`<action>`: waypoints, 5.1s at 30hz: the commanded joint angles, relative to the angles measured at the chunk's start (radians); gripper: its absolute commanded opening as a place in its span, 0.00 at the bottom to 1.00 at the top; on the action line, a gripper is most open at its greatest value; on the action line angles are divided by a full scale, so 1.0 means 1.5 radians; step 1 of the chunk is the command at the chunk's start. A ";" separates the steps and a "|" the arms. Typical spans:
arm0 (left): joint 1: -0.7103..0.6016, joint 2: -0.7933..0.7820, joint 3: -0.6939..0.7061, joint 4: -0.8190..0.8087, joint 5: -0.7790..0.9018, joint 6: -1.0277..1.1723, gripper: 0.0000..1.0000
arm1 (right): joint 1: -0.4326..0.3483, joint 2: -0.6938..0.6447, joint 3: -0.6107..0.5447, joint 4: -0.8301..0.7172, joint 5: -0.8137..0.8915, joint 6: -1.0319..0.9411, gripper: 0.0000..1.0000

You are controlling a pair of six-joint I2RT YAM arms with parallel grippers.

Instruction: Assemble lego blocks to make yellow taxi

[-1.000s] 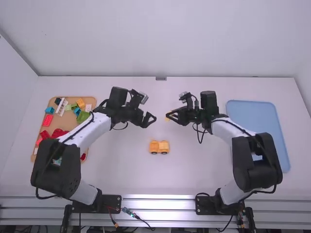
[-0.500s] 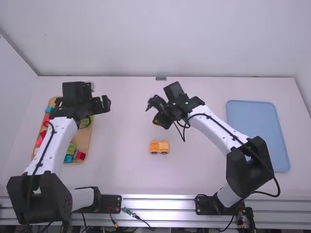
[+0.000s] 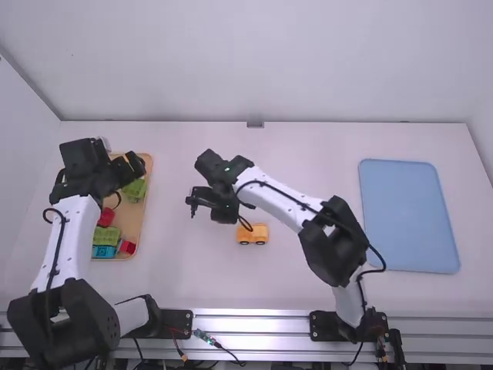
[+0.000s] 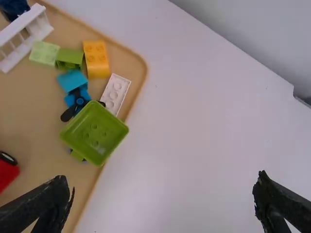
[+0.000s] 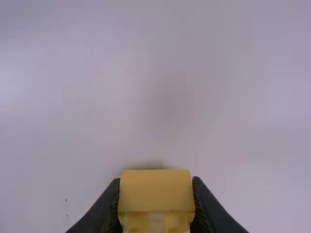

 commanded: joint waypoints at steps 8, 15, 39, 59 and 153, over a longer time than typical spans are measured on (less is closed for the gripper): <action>0.004 -0.011 -0.013 0.012 -0.065 -0.043 0.99 | 0.071 0.130 0.071 -0.019 0.064 -0.015 0.00; 0.004 -0.010 -0.020 0.013 -0.111 -0.101 0.99 | 0.068 0.150 0.071 0.000 0.055 0.092 0.00; 0.005 -0.010 -0.063 0.067 -0.111 -0.147 0.99 | -0.024 0.151 0.071 0.077 -0.081 1.132 0.00; 0.006 -0.010 -0.063 0.065 -0.106 -0.178 0.99 | 0.014 0.151 0.070 0.033 -0.033 1.736 0.00; 0.004 -0.010 -0.063 0.062 -0.035 -0.178 0.99 | -0.020 0.151 0.005 0.067 -0.011 1.501 0.69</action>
